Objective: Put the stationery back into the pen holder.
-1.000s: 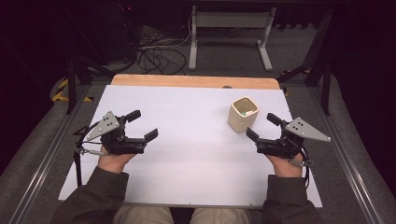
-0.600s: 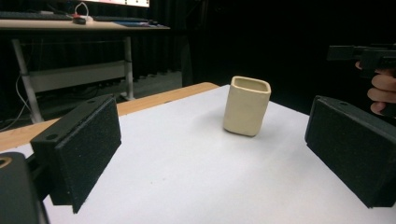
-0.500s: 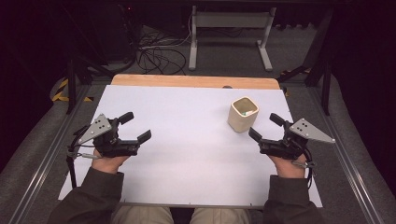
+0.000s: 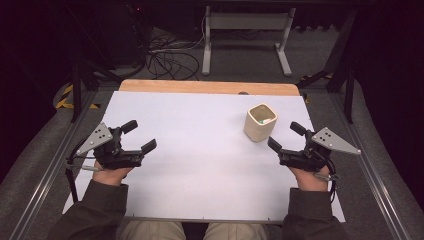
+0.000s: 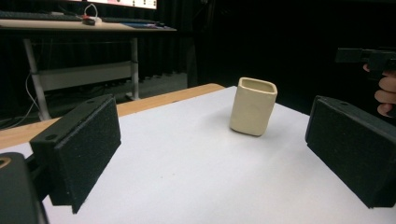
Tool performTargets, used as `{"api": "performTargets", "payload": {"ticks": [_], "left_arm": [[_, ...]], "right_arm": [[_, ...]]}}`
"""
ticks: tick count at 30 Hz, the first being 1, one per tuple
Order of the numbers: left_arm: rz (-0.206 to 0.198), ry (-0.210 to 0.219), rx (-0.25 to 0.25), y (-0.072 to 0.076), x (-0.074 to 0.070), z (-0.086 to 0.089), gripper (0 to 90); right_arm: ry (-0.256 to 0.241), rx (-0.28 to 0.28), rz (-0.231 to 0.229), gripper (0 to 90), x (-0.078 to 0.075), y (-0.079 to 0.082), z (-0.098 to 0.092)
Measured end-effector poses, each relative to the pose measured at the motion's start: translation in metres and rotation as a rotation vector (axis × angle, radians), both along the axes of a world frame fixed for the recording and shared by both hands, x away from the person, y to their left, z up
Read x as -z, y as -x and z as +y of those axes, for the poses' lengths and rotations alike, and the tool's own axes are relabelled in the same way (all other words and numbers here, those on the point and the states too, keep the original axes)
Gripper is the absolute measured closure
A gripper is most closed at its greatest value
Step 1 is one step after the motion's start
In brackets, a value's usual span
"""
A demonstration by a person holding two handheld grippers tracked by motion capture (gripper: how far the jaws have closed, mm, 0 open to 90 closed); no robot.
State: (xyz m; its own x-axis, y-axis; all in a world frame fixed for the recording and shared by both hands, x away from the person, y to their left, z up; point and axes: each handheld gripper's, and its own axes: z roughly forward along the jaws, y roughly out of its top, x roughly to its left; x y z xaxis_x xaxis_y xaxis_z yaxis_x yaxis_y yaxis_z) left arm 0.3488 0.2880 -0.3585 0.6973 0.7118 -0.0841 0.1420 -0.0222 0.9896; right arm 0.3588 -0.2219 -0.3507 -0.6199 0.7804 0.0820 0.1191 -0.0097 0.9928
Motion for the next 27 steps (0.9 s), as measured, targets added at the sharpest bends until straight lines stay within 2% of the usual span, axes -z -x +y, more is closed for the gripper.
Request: {"api": "performTargets", "payload": {"ticks": [9,27], "left_arm": [[0.001,0.005,-0.010,-0.0003,-0.0002,0.0040,4.0],[0.015,-0.010,-0.012,-0.0027,0.0028,0.0062,4.0]], "right_arm": [[0.000,0.006,-0.002,4.8,-0.0004,0.0009,-0.0027],[0.008,0.009,0.002,4.9,-0.0009,0.0015,-0.0032]]}}
